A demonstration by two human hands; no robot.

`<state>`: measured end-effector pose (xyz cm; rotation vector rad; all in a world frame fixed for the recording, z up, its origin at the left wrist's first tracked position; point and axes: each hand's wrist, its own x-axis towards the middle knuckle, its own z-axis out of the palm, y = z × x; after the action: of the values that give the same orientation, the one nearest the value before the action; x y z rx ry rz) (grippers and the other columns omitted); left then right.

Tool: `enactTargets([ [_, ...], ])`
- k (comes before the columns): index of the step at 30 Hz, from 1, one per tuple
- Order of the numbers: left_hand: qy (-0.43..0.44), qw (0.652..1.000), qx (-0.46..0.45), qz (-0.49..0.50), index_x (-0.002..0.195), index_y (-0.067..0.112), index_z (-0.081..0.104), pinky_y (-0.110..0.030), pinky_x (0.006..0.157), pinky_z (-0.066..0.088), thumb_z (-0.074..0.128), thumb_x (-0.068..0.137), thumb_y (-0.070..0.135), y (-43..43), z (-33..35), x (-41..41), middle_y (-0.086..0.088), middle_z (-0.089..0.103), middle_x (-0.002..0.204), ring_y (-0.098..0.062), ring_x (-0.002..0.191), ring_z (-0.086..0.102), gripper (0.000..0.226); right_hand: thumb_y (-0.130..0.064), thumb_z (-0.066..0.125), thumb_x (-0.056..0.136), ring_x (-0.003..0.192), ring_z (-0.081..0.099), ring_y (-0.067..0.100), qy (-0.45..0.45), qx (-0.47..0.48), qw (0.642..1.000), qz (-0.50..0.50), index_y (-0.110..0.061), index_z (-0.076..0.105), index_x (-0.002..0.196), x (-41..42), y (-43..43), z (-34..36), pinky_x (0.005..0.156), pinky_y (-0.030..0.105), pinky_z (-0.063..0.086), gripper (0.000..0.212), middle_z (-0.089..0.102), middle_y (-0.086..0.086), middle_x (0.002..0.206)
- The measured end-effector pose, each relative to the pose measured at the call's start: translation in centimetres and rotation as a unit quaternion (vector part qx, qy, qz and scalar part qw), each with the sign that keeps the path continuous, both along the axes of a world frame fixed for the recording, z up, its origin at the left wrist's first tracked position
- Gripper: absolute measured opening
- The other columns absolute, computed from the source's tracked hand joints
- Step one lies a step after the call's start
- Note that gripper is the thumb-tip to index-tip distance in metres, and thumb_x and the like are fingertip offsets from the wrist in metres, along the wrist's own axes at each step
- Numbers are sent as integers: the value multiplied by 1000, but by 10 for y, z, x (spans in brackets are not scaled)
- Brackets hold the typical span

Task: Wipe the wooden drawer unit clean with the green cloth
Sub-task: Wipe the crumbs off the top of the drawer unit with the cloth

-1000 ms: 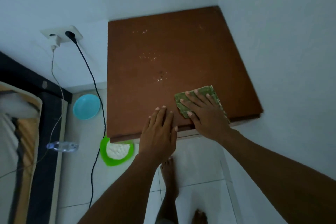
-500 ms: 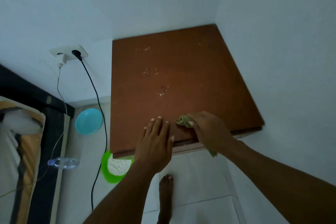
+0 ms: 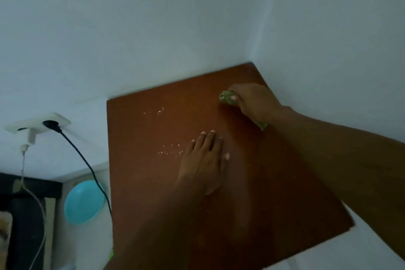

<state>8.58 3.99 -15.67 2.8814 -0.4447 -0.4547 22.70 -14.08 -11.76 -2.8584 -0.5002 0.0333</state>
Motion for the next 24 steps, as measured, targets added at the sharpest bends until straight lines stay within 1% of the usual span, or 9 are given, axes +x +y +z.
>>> enactTargets([
  [3, -16, 1000, -3, -26, 160, 24, 16, -43, 124, 5, 16, 105, 51, 5, -4, 36, -1, 6, 169, -22, 155, 0, 61, -28, 54, 97, 113, 59, 35, -26, 27, 999, -26, -24, 61, 128, 45, 1, -11, 91, 43, 50, 33, 66, 9, 125],
  [5, -31, 999, -11, -42, 158, 24, 20, -44, 124, 8, 18, 105, 51, 8, -10, 52, -1, 11, 169, -23, 155, 5, 59, -42, 50, 94, 114, 60, 33, 8, 48, 999, -22, -26, 62, 126, 67, -1, -21, 96, 44, 50, 38, 67, 7, 124],
  [7, -60, 997, -21, -49, 156, 23, 28, -45, 123, 14, 22, 105, 49, 9, -13, 57, -3, 19, 167, -24, 154, 12, 57, -60, 38, 91, 118, 59, 29, 50, 31, 998, -11, -30, 63, 124, 78, -4, -28, 102, 45, 47, 52, 67, 4, 127],
  [9, -76, 995, -32, -53, 155, 22, 32, -46, 122, 18, 25, 105, 49, 13, -19, 58, -4, 24, 165, -25, 153, 17, 57, -59, 34, 96, 137, 45, 29, 81, -3, 997, -12, -33, 55, 138, 84, -3, -42, 116, 48, 33, 54, 54, 1, 146],
  [11, -81, 994, -37, -57, 155, 22, 33, -46, 123, 17, 24, 104, 48, 16, -24, 57, -4, 24, 165, -25, 153, 16, 58, -51, 33, 102, 151, 23, 25, 80, -30, 996, -20, -34, 37, 152, 74, -2, -60, 124, 49, 15, 53, 31, -3, 163],
  [13, -77, 994, -41, -59, 156, 22, 32, -46, 123, 15, 23, 104, 48, 18, -25, 55, -4, 23, 166, -24, 154, 14, 59, -51, 25, 102, 154, 15, 22, 34, -51, 998, -27, -34, 27, 156, 53, -1, -75, 124, 47, 9, 57, 22, -5, 166],
  [15, -75, 995, -42, -57, 156, 21, 31, -46, 123, 15, 23, 104, 49, 19, -23, 53, -5, 23, 166, -25, 154, 13, 60, -53, 19, 98, 154, 17, 23, 11, -54, 998, -32, -34, 29, 156, 33, -1, -80, 123, 46, 11, 62, 25, -5, 165],
  [20, -57, 997, 1, -57, 157, 20, 29, -45, 125, 10, 17, 104, 51, 20, -14, 32, -5, 21, 166, -25, 154, 12, 62, -52, 21, 98, 154, 19, 23, 17, -52, 998, -27, -32, 30, 156, -26, -4, -75, 123, 46, 13, 61, 27, -4, 164],
  [24, -28, 998, 28, -47, 158, 21, 24, -44, 125, 7, 16, 105, 51, 18, -5, -6, -5, 16, 168, -25, 154, 9, 61, -51, 23, 101, 155, 10, 19, 22, -42, 999, -9, -35, 23, 157, -89, -10, -79, 124, 44, 9, 59, 19, -6, 166],
])
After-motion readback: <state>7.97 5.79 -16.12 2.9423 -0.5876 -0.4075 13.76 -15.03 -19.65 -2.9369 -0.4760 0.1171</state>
